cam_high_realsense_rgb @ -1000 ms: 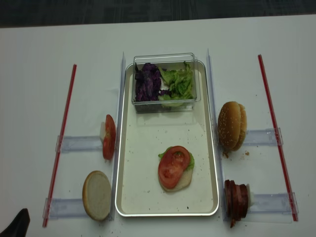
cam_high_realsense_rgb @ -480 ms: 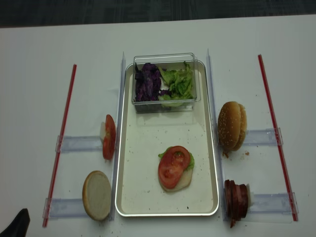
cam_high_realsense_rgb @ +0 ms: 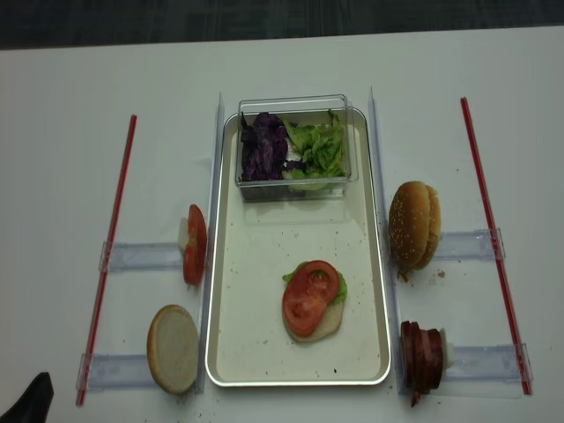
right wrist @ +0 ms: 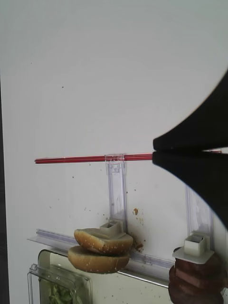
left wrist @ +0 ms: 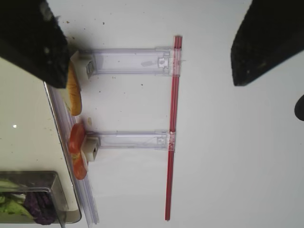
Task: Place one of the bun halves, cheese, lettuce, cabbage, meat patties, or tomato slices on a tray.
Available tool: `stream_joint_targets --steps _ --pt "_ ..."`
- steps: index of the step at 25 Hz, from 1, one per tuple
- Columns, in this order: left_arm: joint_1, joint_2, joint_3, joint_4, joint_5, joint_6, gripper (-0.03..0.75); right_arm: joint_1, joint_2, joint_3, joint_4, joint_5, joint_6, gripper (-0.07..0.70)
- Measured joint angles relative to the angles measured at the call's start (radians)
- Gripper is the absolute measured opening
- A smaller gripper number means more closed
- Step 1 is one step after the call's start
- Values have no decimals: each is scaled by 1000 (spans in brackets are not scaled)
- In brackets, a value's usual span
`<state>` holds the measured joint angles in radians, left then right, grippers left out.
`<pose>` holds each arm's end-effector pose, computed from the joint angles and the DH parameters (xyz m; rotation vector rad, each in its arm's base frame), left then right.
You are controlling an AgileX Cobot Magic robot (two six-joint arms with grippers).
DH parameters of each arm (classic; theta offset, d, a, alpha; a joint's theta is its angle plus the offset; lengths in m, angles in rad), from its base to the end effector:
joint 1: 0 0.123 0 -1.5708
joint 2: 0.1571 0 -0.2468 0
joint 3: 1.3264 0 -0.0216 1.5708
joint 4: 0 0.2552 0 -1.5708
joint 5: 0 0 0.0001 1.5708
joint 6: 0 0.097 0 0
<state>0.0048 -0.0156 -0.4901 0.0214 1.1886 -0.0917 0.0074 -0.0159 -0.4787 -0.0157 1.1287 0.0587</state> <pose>0.0354 0.0021 0.2639 -0.1072 2.1636 -0.0238 0.0398 -0.0011 0.2655 0.0556 2.1168 0.0203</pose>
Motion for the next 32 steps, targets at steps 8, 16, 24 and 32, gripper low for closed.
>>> stream_joint_targets --steps 8,16,24,32 --pt "0 0 0 0 0 0 632 0 0 0 0 0 0 36" --pt "0 0 0 0 0 1 632 0 0 0 0 0 4 36" --pt "0 0 0 0 0 2 632 0 0 0 0 0 4 36" --pt "0 0 0 0 0 2 632 0 0 0 4 0 4 239"
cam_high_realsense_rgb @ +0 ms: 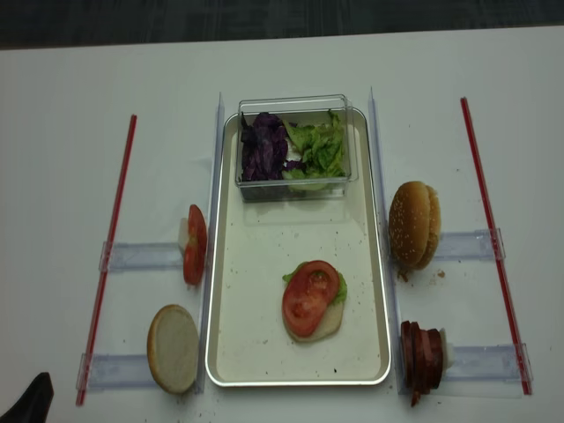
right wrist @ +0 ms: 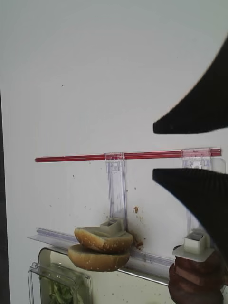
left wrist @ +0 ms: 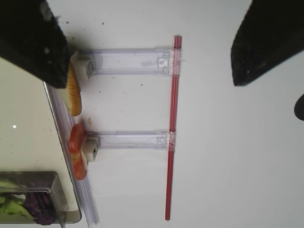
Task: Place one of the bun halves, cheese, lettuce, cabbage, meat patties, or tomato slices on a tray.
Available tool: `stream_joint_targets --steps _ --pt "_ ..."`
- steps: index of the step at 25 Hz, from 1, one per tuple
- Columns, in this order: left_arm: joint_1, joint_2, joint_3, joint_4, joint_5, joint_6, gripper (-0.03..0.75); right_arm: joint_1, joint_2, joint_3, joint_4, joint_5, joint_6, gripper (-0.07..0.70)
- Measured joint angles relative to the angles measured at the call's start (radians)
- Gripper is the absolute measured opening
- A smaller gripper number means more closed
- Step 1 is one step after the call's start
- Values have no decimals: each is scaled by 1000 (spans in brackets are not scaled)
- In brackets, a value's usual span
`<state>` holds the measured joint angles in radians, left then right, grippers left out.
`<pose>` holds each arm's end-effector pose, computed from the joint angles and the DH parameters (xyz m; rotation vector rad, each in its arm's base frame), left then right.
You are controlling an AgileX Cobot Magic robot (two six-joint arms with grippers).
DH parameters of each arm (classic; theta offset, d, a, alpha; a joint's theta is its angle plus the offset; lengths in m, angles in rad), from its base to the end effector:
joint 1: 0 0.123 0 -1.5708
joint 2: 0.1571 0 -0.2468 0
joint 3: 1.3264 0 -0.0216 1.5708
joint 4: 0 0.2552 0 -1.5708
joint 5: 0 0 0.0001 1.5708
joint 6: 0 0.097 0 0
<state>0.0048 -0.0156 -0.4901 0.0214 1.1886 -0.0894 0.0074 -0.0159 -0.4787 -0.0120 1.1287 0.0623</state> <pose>0.0354 0.0021 0.2639 -0.1048 2.1637 -0.0225 0.0398 -0.0008 0.2655 0.0591 2.1168 0.0269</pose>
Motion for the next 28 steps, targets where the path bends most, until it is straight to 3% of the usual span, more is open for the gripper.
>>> stream_joint_targets --steps 5,8,28 --pt "0 0 0 0 0 0 632 0 0 0 6 0 0 562" --pt "0 0 0 0 0 0 632 0 0 0 12 0 0 661" --pt "0 0 0 0 0 0 632 0 0 0 17 0 0 692"
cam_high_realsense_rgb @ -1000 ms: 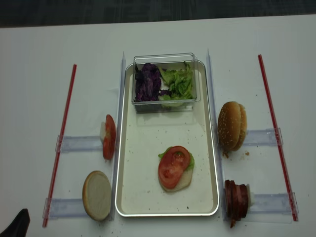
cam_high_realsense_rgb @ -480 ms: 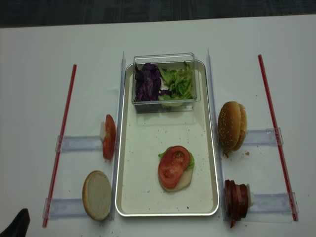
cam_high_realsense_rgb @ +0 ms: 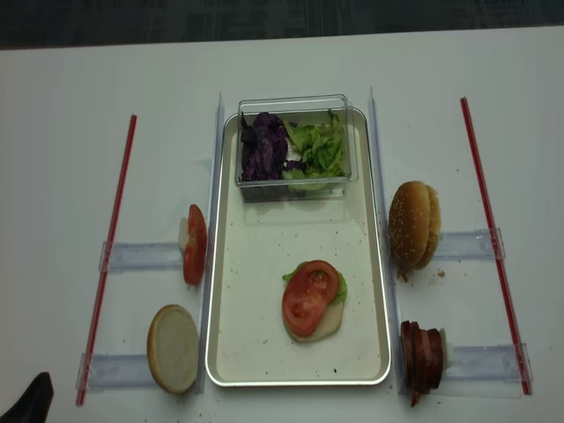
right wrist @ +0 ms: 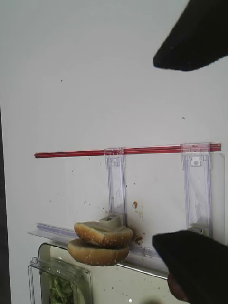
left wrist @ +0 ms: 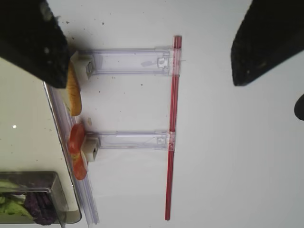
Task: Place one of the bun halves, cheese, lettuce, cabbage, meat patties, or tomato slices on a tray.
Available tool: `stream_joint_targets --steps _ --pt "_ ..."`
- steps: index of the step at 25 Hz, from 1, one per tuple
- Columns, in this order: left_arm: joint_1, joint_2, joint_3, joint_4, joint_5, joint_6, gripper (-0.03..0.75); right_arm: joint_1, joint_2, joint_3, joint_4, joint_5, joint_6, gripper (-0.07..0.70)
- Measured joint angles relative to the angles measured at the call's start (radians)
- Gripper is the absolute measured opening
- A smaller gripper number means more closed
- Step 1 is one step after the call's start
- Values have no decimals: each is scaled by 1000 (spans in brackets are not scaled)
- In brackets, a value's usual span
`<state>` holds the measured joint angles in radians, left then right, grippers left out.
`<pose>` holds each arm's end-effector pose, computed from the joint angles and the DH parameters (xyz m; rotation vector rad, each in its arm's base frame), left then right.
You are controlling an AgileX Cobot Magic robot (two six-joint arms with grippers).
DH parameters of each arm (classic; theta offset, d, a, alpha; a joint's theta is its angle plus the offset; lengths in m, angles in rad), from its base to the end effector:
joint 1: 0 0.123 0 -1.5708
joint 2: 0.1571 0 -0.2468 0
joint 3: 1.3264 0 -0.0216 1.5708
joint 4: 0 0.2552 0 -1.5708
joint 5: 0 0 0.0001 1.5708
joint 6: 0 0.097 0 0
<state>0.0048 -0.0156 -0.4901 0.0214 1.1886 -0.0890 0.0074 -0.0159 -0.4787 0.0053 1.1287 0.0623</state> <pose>0.0354 0.0021 0.2639 -0.1043 2.1638 -0.0223 0.0398 0.0008 0.2655 0.0577 2.1172 0.0479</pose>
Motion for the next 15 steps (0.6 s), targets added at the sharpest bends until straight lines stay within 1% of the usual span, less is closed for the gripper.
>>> stream_joint_targets --steps 15 --pt "0 0 0 0 0 0 632 0 0 0 0 0 0 692"
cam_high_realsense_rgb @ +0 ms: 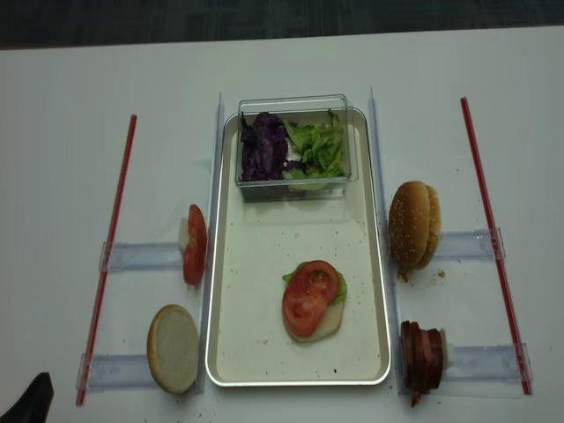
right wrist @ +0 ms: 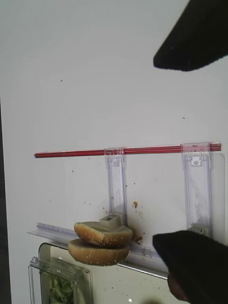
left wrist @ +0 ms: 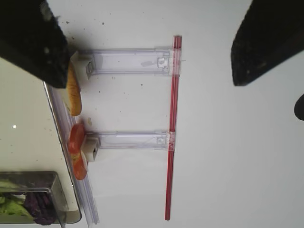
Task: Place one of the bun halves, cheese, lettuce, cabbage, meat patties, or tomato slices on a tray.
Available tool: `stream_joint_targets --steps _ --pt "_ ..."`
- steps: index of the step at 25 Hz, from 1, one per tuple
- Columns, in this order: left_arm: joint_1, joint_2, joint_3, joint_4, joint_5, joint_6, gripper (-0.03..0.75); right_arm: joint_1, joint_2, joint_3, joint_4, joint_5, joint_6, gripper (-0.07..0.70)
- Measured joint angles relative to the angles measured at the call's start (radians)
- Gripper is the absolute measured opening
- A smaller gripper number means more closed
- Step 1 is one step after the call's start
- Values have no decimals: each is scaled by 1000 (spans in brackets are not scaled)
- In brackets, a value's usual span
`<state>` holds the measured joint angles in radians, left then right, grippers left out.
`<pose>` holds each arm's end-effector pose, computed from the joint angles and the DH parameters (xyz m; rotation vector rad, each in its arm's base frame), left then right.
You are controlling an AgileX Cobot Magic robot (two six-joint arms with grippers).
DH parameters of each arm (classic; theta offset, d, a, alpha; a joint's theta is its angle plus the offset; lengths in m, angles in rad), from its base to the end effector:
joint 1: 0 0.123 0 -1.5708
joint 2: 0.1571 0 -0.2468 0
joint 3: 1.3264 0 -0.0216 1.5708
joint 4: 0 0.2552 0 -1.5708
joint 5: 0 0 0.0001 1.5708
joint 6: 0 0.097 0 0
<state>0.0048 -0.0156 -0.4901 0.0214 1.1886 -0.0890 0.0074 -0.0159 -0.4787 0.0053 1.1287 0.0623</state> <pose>0.0354 0.0021 0.2639 -0.1043 2.1638 -0.0223 0.0398 0.0008 0.2655 0.0577 2.1172 0.0479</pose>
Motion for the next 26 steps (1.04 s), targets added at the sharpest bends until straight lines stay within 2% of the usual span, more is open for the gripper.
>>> stream_joint_targets --steps 26 --pt "0 0 0 0 0 0 632 0 0 0 0 0 0 692"
